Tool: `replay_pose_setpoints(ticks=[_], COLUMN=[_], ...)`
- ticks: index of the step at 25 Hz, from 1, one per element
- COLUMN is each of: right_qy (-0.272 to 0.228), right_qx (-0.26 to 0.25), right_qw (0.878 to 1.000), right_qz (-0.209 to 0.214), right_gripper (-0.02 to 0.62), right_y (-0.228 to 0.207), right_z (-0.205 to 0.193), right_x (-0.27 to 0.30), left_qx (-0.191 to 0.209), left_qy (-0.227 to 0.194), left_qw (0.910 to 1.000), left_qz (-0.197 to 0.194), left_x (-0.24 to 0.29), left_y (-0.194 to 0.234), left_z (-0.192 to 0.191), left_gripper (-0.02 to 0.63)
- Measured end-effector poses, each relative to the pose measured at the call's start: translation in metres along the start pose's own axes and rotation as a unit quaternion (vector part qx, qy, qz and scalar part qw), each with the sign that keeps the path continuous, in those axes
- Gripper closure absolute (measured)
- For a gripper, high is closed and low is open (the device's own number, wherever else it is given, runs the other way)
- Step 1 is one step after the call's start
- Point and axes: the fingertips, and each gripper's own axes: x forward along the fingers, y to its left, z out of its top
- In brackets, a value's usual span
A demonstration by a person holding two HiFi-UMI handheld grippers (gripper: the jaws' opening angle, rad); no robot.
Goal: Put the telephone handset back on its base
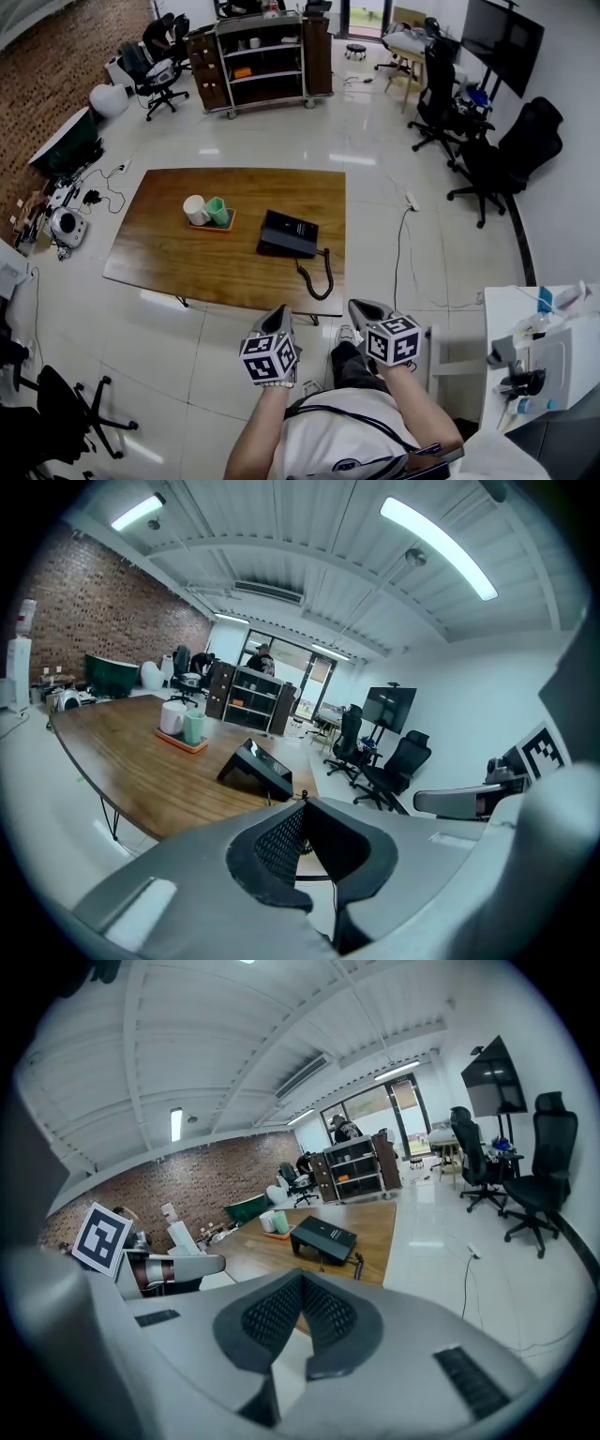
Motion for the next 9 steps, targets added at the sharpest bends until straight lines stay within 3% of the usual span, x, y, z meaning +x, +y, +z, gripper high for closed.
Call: replay_pose_setpoints(ticks=[9], right_qy=[-0.003], right_qx=[0.001], right_qw=[1.000], right_qz=[-0.001], right_gripper=[0.583], right_y=[-0.0014], right_z=[0.0058], right_x=[0.0033], left_qx=[-0.003], left_qy=[-0.007], left_qw=[1.0000], left_qz=[-0.003], left_x=[0.0034], left_y=[0.0007], left_z=[0.0094], left_gripper=[0.606])
